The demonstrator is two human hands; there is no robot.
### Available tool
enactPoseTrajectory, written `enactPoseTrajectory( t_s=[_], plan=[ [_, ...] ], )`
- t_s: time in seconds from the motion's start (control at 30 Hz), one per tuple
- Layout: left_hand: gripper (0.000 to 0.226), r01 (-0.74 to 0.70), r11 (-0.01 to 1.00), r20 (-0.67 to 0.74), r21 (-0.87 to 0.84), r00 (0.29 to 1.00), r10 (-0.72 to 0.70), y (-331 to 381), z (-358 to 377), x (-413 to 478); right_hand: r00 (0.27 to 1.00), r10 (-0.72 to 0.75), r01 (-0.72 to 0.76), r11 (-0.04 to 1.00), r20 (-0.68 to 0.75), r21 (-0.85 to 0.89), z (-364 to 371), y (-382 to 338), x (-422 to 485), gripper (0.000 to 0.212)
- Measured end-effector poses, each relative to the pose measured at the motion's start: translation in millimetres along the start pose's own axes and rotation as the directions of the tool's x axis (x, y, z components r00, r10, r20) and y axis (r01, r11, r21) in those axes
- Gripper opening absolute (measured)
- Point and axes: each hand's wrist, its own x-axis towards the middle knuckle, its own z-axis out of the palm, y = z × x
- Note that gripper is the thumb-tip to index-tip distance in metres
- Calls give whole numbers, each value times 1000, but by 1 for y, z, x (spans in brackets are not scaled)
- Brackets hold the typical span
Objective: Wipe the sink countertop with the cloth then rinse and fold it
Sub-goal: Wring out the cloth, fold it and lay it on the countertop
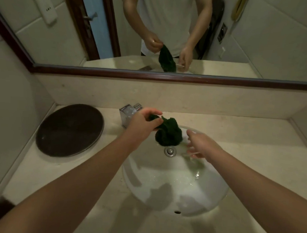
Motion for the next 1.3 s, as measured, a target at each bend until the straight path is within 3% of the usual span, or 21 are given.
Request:
enactPoseTrajectory(
  t_s=[0.07, 0.1, 0.17, 0.23, 0.3, 0.37, 0.43, 0.63, 0.77, 0.87, 0.93, 1.03, 1.07, 1.17, 1.2, 1.3],
  plan=[
    [26, -80, 985, 81, 152, 994, 68, 9, 1, 0, 946, -314, 314, 949, -78, -15, 7, -9, -8, 36],
    [31, -102, 968, 127, 227, 989, 74, 13, 1, -1, 893, -449, 450, 892, -24, 47, 10, -16, -16, 31],
    [44, -117, 954, 198, 277, 978, 62, 21, 0, -2, 785, -600, 595, 799, 151, 82, 19, -28, -20, 30],
    [50, -109, 962, 241, 250, 969, 47, 26, -7, -3, 718, -655, 668, 743, 238, 29, 28, -35, -19, 24],
    [45, -109, 950, 261, 294, 965, 30, 36, -18, -6, 729, -668, 674, 738, 152, 12, 34, -42, -24, 11],
    [41, -101, 929, 251, 356, 968, 9, 42, -34, -8, 750, -662, 661, 749, 2, -43, 36, -47, -28, 16],
    [41, -77, 913, 251, 400, 968, -28, 47, -48, -10, 731, -680, 670, 732, -57, -123, 35, -50, -31, 23],
    [32, -56, 890, 253, 452, 965, -67, 56, -60, -13, 816, -540, 572, 807, 208, -149, 37, -66, -58, 60],
    [18, -66, 826, 206, 560, 977, -61, 58, -71, -13, 778, -514, 564, 824, 363, -43, 18, -77, -70, 37],
    [18, -74, 712, 160, 698, 985, -56, 58, -74, -18, 769, -533, 533, 839, 352, 106, 9, -87, -74, 29],
    [29, -88, 669, 186, 738, 980, -77, 57, -69, -21, 739, -575, 547, 816, 350, 186, 5, -94, -76, 28],
    [38, 36, 908, 277, 417, 946, -165, 66, -46, -30, 673, -629, 608, 770, 390, 193, 3, -103, -84, 29],
    [35, 56, 943, 282, 327, 947, -154, 67, -38, -31, 663, -648, 639, 751, 374, 166, 3, -105, -86, 30],
    [5, -46, 968, 137, 247, 991, 13, 76, -28, -34, 659, -737, 689, 672, 153, 271, 4, -112, -88, 25],
    [9, -71, 974, 105, 216, 993, 49, 80, -28, -36, 656, -752, 692, 634, 65, 344, 3, -115, -88, 23],
    [12, -58, 984, 200, 169, 980, 24, 93, -31, -41, 600, -800, 755, 567, 1, 329, -1, -124, -92, 21]
  ],
)
